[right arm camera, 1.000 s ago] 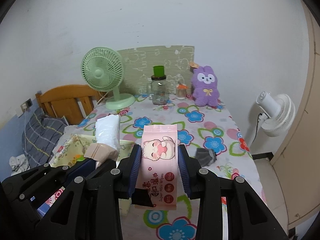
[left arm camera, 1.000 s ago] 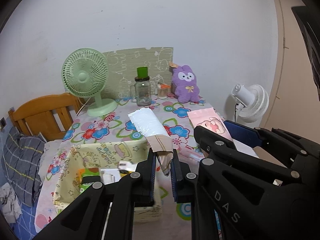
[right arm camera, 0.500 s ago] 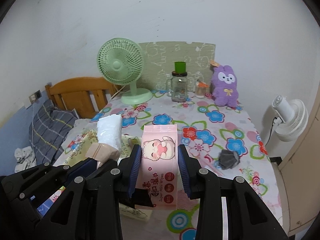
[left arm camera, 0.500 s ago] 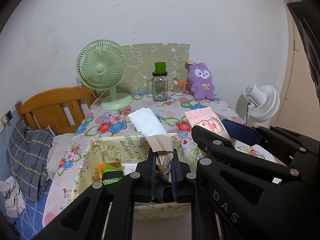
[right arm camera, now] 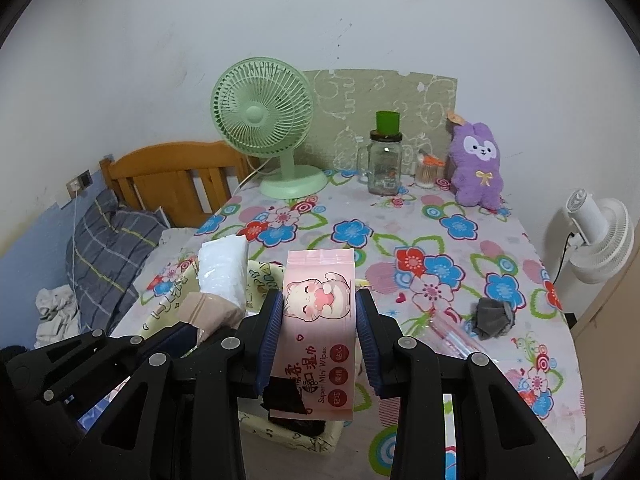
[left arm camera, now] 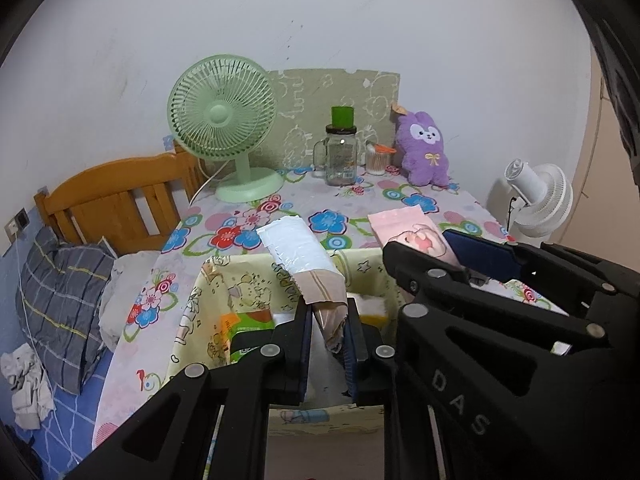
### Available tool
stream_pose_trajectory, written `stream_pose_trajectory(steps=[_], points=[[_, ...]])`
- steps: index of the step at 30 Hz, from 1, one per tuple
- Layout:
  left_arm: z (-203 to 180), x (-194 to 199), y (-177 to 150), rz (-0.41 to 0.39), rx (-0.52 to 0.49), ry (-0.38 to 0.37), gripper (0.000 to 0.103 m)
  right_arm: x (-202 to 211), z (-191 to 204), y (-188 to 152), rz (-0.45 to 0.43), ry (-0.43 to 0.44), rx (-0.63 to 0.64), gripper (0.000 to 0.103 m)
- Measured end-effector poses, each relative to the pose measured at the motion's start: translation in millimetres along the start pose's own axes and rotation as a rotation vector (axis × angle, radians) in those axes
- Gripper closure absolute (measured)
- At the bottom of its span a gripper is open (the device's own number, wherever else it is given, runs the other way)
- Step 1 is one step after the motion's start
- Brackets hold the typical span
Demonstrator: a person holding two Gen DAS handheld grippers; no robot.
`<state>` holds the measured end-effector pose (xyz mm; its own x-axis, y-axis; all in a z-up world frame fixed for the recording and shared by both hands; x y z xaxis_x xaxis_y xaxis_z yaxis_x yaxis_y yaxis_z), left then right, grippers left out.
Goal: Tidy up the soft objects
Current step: 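Lift and carry the wipes pack with the right tool while the left carries the rolled cloth to the box, then release the wipes pack into the box with the right tool while the left releases the rolled cloth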
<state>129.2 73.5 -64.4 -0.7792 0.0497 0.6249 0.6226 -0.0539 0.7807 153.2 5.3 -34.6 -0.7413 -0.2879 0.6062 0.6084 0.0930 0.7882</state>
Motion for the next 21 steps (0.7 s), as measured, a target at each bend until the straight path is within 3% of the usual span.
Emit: stream_pose_trajectory(steps=[13,21], points=[[29,-33,-29,0.116,0.035,0.032,0.089,-35,17,-8,0.063,0.038,0.023,0.064],[44,-43,-38,0.159,0.037,0.060,0.069,-52,31,-14,0.102,0.064,0.038,0.064]])
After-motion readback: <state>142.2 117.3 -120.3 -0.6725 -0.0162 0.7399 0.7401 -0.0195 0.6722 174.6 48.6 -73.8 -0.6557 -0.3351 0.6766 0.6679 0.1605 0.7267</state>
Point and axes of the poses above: each gripper's, at about its wrist camera, not at the fingertips, and x roughly against the way its jaws point, z to its left, y to its top, the point moved 9 cm from there along -x, roughly the way its jaws point, and after that the axes turned 1 degree about y, right-handed, at the moved point
